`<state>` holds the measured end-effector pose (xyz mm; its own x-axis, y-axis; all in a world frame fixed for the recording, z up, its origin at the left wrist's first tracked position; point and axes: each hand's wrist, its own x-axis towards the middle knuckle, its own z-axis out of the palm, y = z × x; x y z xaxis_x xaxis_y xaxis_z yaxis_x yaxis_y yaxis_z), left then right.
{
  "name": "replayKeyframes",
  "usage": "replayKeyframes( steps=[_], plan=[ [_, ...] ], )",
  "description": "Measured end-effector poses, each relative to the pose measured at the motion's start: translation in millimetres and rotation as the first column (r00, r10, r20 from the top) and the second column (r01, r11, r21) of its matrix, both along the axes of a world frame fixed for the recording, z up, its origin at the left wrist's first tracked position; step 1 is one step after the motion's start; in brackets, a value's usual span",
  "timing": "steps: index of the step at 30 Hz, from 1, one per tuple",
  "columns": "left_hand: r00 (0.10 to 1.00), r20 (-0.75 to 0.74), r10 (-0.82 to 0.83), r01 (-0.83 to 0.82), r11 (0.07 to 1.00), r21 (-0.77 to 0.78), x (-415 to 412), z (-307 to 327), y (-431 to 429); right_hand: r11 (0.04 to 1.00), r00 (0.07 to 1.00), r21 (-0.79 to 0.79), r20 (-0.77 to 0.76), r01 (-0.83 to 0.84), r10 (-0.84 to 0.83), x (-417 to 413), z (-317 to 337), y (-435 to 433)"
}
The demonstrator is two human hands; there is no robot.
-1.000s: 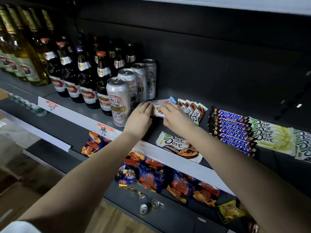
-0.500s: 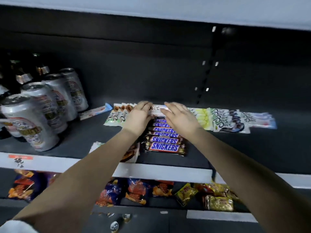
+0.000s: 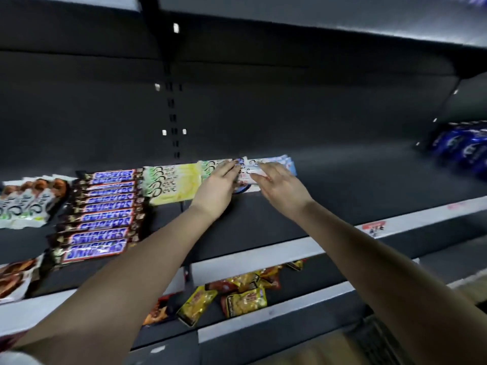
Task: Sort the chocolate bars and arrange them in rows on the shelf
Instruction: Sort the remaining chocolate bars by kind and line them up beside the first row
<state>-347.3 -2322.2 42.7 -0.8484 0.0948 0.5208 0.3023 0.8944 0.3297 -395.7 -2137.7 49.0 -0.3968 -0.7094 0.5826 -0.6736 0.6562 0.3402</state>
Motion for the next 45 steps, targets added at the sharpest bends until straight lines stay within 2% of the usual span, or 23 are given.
replayKeyframes(
  steps=[7, 13, 17, 20, 23, 31, 34, 45],
  plan=[
    [0.999, 0.012, -0.048, 0.049, 0.996, -0.074, -29, -17, 71, 1.000, 0.998, -0.019, 0.052, 0.022, -0.021, -24, -22, 76],
    [0.997, 0.057, -0.060, 0.066, 0.990, -0.122, -47, -32, 92, 0.998, 0.973, 0.004, 0.221, 0.064, -0.063, -43, -39, 93],
    [0.999, 0.007, 0.043, -0.042, 0.993, -0.114, -54, -38, 93, 0.997, 0.961, -0.067, 0.275, 0.029, -0.009, -58, -44, 90],
    [0.972, 0.058, 0.228, -0.223, 0.972, -0.073, -56, -39, 90, 0.989, 0.945, -0.148, 0.322, -0.006, 0.053, -71, -45, 84],
    [0.938, 0.079, 0.338, -0.328, 0.937, -0.122, -57, -40, 90, 0.981, 0.927, -0.193, 0.365, -0.009, 0.080, -82, -47, 78],
    [0.862, 0.218, 0.457, -0.425, 0.887, -0.182, -63, -42, 94, 0.983, 0.839, -0.180, 0.539, 0.031, 0.072, -96, -43, 61],
    [0.840, 0.250, 0.482, -0.453, 0.876, -0.165, -63, -42, 94, 0.973, 0.803, -0.227, 0.585, 0.034, 0.109, -97, -42, 59],
    [0.827, 0.246, 0.505, -0.471, 0.862, -0.185, -63, -40, 95, 0.954, 0.808, -0.299, 0.570, 0.034, 0.150, -93, -45, 59]
  ],
)
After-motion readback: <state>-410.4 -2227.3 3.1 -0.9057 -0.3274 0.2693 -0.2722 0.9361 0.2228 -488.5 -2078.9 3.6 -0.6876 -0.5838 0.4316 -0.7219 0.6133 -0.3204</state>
